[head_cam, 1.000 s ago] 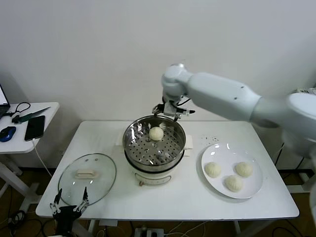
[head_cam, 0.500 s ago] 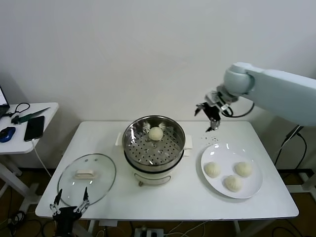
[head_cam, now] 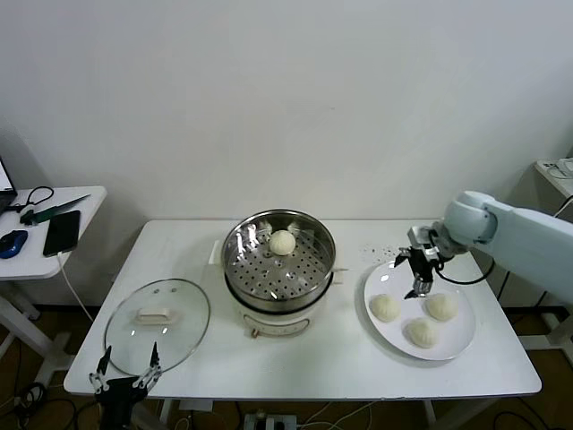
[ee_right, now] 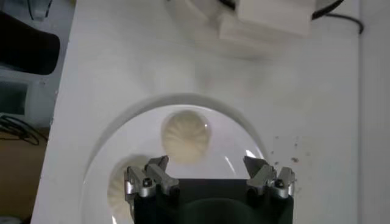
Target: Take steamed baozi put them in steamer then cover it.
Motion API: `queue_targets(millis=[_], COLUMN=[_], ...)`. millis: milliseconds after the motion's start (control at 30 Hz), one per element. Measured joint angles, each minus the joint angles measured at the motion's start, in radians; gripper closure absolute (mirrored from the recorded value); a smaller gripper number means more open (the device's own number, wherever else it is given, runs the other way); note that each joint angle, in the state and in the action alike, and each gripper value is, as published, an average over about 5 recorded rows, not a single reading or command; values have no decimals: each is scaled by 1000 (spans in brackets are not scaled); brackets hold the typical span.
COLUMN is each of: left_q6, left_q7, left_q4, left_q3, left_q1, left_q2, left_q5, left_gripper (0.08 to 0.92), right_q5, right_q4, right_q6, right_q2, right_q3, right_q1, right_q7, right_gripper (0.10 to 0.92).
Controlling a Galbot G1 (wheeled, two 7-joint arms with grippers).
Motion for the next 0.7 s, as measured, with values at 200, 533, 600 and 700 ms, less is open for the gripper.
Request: queue_targets(millis=[200, 533, 600, 700], left_q6=[-1, -2, -5, -7], left_q7=[-3, -4, -4, -5], left_q4=[14, 29, 33, 35], left_q3=[-11, -14, -15, -16], left_q1=[-3, -3, -1, 1], left_q2=[0, 1, 2, 4], left_q5=[-3, -27, -31, -36], left_gripper=[177, 177, 177, 177], right_q5=[-24, -53, -58, -65], right_q4=[-39, -97, -107, -121], right_q6=[-15, -19, -18, -16], right_q2=[33, 82, 89, 98], right_q3=[59, 117, 125, 136], right_q1=[-100, -177, -186, -199], right_q7=[10, 15, 15, 12], right_gripper=[203, 203, 203, 203])
